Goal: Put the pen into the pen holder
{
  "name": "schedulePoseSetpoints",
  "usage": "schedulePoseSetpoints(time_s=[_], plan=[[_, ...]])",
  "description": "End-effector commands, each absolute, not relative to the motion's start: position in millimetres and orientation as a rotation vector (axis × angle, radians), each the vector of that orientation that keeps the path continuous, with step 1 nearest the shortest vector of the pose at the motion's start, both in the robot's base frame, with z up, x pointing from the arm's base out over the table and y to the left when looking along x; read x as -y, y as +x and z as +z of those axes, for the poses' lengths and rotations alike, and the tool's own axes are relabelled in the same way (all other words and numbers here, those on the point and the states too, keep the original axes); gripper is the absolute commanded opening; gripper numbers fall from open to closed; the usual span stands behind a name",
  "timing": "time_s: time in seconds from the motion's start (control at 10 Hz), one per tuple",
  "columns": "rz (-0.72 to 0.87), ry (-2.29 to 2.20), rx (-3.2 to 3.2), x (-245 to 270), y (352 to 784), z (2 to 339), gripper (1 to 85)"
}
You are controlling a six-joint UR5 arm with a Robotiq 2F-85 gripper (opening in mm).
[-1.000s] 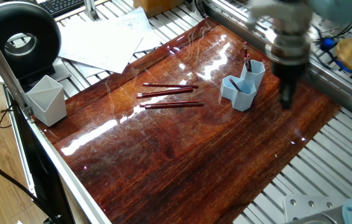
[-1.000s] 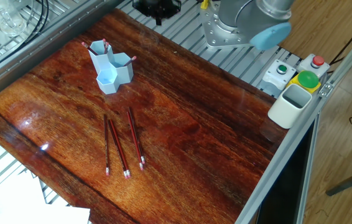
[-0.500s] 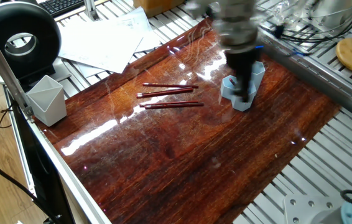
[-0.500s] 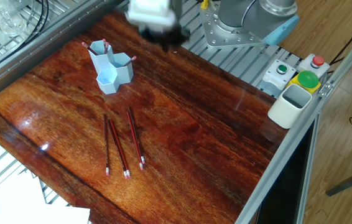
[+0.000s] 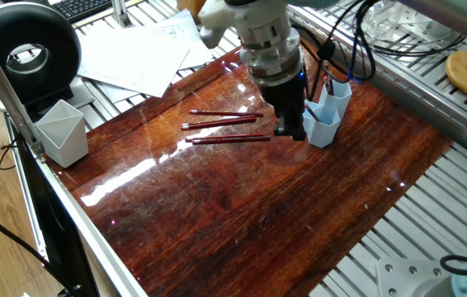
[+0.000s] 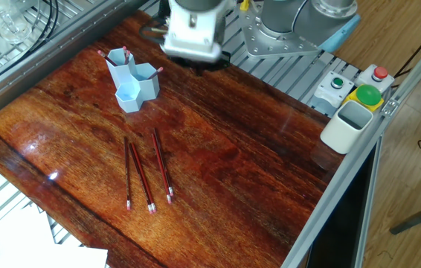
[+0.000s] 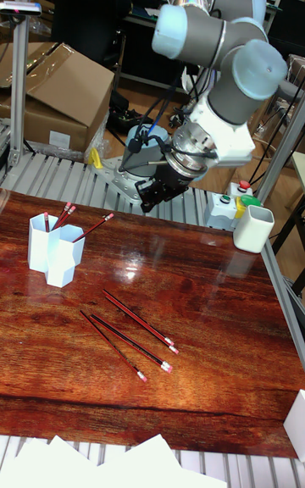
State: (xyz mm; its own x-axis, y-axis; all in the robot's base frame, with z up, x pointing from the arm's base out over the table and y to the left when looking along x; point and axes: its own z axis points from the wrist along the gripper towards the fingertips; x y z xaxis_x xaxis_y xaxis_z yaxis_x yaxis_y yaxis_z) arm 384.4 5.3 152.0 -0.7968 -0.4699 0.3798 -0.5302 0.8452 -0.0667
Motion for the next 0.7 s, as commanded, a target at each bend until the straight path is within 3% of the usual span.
schedulePoseSetpoints(time_s=[0.0,0.2,0.3,0.6], plan=[[0.259,0.735,2.688,-9,391,150,1.0],[0.289,0.769,2.689,-8,409,142,1.0],[0.35,0.815,2.664,-12,442,128,1.0],[0.374,0.94,2.604,-30,490,108,1.0]])
